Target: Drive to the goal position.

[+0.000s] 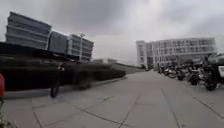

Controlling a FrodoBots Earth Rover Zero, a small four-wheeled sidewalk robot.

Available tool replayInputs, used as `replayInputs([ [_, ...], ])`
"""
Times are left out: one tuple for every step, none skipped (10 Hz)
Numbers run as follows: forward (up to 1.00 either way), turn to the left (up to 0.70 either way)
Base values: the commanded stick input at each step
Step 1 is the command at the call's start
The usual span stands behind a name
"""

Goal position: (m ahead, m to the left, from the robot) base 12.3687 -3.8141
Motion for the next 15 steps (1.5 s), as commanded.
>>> replayInputs([
  [0.0,-0.46],
  [0.0,-0.31],
  [0.0,-0.15],
  [0.0,0.0],
  [0.0,0.0],
  [0.0,0.0],
  [0.0,0.0],
  [0.0,0.0],
  [0.0,0.0],
  [0.13,0.0],
  [0.48,0.0],
  [0.7,0.0],
  [0.7,0.0],
  [0.7,0.0],
  [0.7,0.0],
])
